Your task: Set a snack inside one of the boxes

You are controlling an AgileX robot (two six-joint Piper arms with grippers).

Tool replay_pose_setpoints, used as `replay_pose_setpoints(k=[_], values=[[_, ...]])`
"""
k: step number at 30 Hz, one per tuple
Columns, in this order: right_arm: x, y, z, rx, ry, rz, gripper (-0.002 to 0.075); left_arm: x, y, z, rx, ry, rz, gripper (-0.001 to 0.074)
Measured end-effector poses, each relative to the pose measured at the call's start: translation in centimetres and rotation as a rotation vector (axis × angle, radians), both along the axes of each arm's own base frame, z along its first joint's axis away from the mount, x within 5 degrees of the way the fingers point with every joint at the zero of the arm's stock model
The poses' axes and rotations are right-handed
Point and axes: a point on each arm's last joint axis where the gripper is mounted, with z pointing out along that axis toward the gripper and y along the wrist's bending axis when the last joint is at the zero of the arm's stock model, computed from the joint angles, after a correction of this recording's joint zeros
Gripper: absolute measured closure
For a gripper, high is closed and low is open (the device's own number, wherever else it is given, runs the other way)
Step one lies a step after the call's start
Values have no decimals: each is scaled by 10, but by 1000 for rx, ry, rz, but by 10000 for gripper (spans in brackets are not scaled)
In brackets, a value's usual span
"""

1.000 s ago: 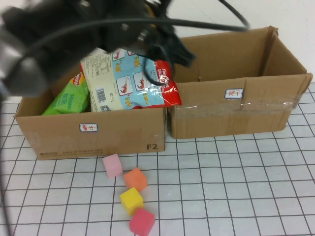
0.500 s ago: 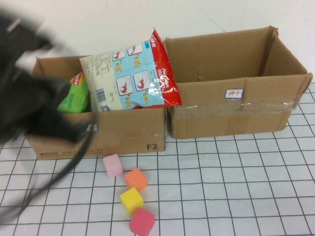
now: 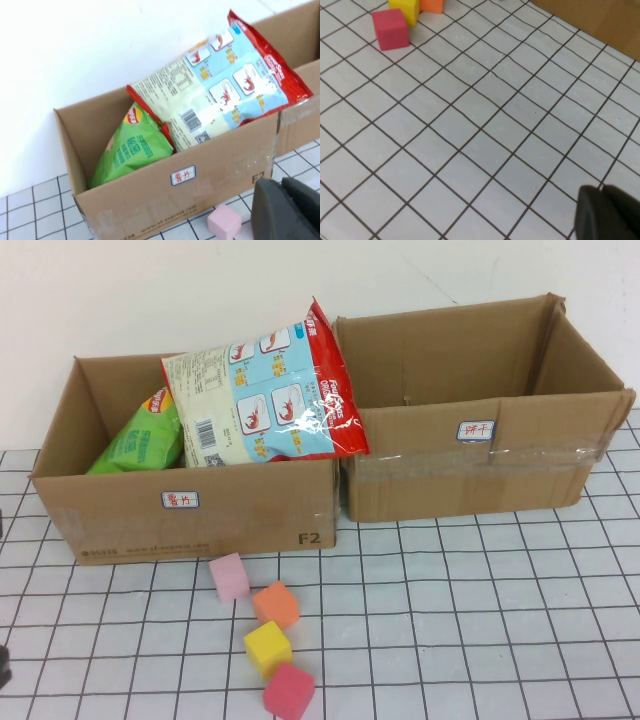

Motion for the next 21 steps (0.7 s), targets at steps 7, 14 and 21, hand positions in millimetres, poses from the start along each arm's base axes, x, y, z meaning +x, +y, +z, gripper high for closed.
replay_pose_setpoints(k=[7, 14, 21], values=[[0, 0, 0, 2, -1, 0, 727, 0, 1, -3, 7, 7, 5, 736], [0, 0, 0, 2, -2, 0, 727, 0, 1, -4, 15, 7, 8, 736], [0, 0, 0, 3, -3, 0, 727, -22, 21, -34, -74, 36, 52, 736]])
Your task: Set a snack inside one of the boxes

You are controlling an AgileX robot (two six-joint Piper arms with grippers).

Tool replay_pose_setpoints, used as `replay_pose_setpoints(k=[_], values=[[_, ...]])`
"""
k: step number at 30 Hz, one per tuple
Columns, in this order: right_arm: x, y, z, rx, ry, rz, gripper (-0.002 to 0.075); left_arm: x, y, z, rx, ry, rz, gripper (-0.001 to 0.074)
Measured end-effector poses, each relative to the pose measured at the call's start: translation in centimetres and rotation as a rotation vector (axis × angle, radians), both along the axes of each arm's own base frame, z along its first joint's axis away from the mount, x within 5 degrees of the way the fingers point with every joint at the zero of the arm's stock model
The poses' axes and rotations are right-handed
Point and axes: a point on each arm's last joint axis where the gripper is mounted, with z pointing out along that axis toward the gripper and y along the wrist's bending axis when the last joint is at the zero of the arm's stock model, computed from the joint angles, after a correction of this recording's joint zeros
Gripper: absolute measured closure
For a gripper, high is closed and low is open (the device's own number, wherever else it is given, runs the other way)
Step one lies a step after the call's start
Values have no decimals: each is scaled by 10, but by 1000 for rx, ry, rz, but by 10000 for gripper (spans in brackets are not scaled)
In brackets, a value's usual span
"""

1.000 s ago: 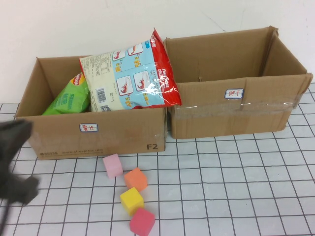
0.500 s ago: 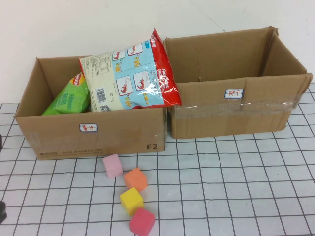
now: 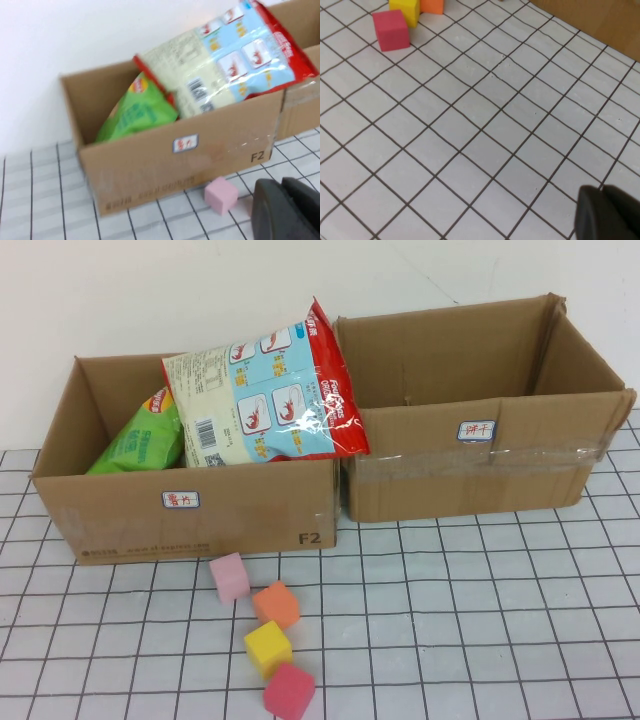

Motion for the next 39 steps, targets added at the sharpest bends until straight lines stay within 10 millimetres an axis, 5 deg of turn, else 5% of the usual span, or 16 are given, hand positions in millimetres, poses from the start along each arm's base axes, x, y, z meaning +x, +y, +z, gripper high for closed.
replay_pose_setpoints(k=[10, 21, 39], values=[[0, 0, 0, 1, 0, 0, 727, -40, 21, -66, -117, -45, 189, 736], [-1, 1, 0, 17, 10, 5, 727, -21, 16, -155, -108, 71, 267, 736], [-1, 2, 0, 22, 15, 7, 727, -21, 15, -156, -111, 64, 257, 736]])
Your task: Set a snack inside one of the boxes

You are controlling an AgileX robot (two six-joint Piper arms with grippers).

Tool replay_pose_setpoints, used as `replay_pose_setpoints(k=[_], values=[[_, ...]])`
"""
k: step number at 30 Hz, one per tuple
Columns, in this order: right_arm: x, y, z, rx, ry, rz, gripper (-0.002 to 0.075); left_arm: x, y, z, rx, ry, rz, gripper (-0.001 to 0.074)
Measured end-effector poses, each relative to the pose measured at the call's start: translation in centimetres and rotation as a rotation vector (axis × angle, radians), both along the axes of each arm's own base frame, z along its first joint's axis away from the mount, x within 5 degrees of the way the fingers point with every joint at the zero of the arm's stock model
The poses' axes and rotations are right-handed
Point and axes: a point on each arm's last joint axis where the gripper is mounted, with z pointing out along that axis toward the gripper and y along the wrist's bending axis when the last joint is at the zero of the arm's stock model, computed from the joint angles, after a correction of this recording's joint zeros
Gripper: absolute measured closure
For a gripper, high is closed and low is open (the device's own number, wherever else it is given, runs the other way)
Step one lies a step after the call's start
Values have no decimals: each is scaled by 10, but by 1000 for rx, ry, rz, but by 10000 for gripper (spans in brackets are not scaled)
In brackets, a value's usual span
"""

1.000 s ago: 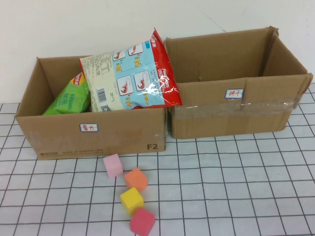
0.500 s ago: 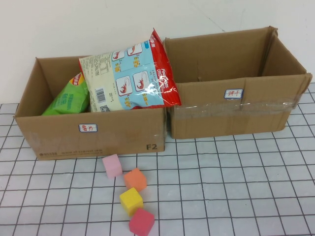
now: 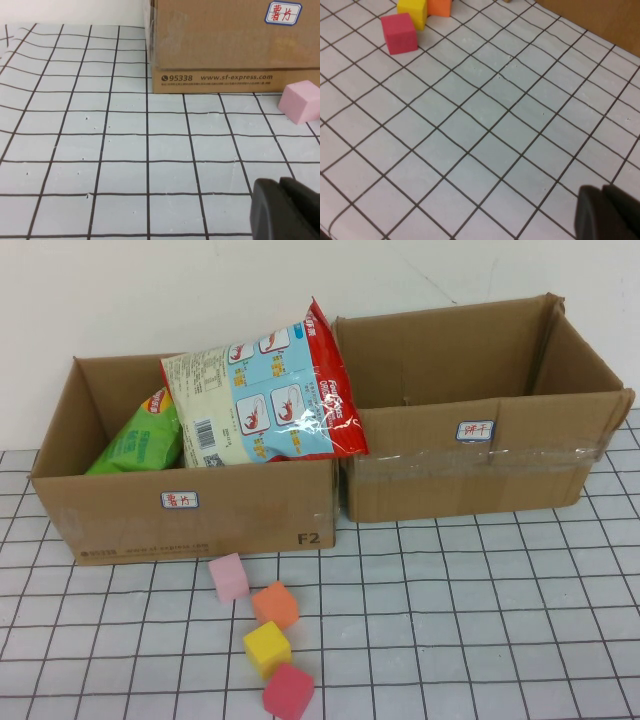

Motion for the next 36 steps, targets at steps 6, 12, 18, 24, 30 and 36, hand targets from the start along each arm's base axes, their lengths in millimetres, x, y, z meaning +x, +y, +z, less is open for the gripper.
replay_pose_setpoints(k=[6, 12, 18, 24, 30, 36], values=[[0, 0, 0, 0, 0, 0, 727, 0, 0, 0, 2, 0, -1, 736], [0, 0, 0, 0, 0, 0, 727, 0, 0, 0, 2, 0, -1, 736], [-4, -2, 2, 14, -31, -10, 727, 0, 0, 0, 4, 0, -1, 736], [-19, -10, 3, 87, -177, -152, 727, 0, 0, 0, 4, 1, -1, 737], [-13, -18, -13, 137, -332, -355, 727, 0, 0, 0, 4, 1, -1, 736], [6, -30, -60, 141, -411, -556, 727, 0, 0, 0, 4, 1, -1, 736]])
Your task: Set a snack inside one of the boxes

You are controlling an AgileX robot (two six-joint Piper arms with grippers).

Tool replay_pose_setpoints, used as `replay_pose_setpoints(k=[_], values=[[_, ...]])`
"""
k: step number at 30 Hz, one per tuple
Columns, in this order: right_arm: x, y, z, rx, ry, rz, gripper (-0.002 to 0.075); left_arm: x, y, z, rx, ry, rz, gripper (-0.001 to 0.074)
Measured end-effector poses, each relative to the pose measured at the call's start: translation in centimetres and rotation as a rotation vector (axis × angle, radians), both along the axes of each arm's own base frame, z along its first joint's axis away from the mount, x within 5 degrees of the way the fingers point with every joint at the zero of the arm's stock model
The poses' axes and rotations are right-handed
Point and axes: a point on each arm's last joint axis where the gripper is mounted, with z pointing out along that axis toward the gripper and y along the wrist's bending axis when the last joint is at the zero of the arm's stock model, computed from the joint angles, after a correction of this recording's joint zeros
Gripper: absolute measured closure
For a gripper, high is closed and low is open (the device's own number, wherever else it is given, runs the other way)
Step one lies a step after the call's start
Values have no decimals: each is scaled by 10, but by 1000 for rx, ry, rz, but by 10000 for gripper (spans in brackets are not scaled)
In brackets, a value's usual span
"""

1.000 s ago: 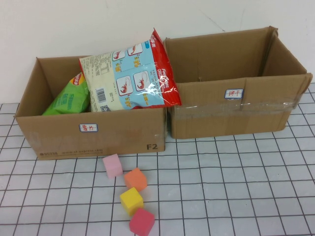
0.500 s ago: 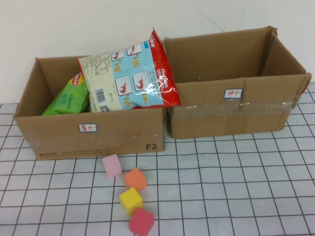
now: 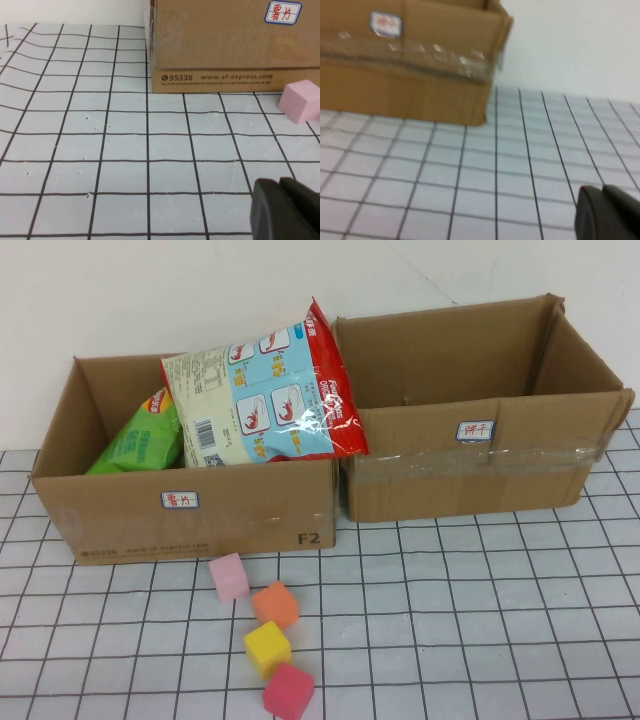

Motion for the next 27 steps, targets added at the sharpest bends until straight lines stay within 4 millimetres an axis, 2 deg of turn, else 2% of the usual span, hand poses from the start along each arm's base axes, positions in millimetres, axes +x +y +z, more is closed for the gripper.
replay_pose_setpoints(k=[3, 8, 12, 19, 27], values=[[3, -2, -20, 4, 29, -25, 727, 0, 0, 0, 0, 0, 0, 736], [1, 1, -34, -8, 155, 14, 727, 0, 0, 0, 0, 0, 0, 736], [0, 1, -35, -24, 170, 13, 727, 0, 0, 0, 0, 0, 0, 736], [0, -11, -36, 47, 176, -132, 727, 0, 0, 0, 0, 0, 0, 736], [-1, -12, -36, 61, 175, -153, 727, 0, 0, 0, 0, 0, 0, 736]])
